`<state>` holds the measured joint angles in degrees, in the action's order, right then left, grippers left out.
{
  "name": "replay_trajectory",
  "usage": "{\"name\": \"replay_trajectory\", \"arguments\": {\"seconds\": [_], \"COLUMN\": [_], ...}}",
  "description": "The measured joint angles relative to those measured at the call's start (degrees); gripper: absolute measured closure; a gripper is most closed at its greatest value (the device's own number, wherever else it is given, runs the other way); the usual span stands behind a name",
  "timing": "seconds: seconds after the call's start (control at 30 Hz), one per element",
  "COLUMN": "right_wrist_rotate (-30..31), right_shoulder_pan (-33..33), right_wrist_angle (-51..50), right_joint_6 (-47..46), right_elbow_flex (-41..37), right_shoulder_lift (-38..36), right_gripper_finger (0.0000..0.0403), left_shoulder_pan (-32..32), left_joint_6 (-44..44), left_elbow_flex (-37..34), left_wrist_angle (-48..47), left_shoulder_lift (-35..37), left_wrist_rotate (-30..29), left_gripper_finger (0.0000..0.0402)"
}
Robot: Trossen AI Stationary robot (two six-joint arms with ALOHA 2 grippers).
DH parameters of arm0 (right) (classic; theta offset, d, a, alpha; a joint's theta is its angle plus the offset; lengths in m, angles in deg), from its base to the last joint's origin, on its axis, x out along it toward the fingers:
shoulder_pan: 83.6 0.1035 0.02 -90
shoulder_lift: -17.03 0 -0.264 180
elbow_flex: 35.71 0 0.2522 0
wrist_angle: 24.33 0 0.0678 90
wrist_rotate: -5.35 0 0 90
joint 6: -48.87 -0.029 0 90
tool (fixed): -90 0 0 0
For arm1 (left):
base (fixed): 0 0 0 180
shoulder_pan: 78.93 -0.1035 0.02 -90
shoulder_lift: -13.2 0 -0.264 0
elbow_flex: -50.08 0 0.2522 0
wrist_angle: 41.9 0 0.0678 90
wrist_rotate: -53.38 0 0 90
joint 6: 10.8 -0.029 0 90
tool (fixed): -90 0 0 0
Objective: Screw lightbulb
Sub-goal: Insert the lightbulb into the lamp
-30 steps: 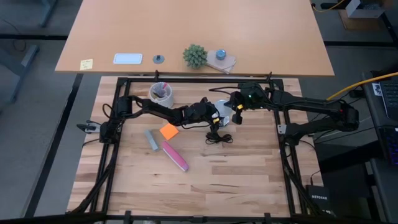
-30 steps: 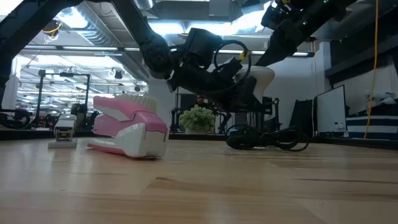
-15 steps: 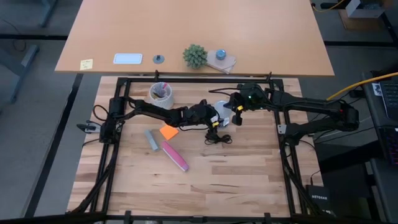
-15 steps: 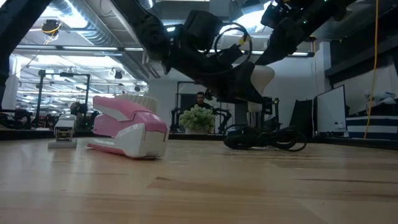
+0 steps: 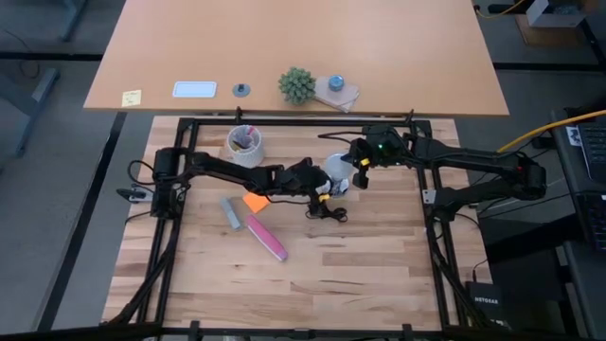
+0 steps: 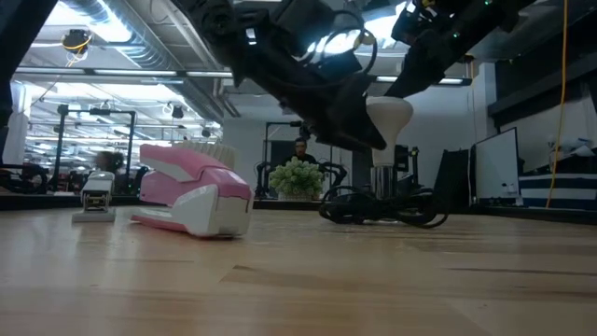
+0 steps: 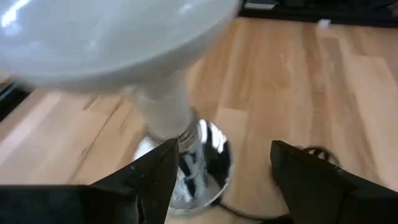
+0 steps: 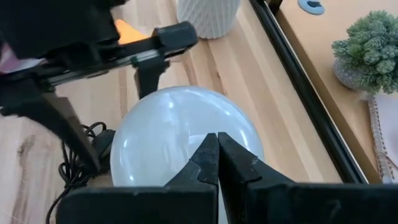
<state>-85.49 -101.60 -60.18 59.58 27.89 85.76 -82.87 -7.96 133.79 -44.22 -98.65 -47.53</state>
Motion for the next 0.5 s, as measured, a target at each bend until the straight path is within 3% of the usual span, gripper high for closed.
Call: {"name": "replay_trajectory", "arguments": {"seconds": [0.37, 0.5], "right_wrist_rotate": [-0.2, -0.3], "right_shoulder_pan": [0.0, 0.0], "right_wrist_angle": [0.0, 0.0], "right_joint_6": [-0.1, -0.1], "right_elbow_flex": [0.0, 0.0], "right_shoulder_lift": [0.0, 0.0], "right_gripper_finger": [0.0401, 0.0401], "left_shoulder_pan": [1.9, 4.2], "left_joint_6": [8.8, 6.7], "left_elbow_flex": [0.0, 0.0], "left_wrist_angle": [-3.6, -3.1], "left_shoulder_lift": [0.6, 0.8], "left_wrist_rotate": [1.2, 2.0], "left_gripper_finger": [0.0158, 0.0173]}}
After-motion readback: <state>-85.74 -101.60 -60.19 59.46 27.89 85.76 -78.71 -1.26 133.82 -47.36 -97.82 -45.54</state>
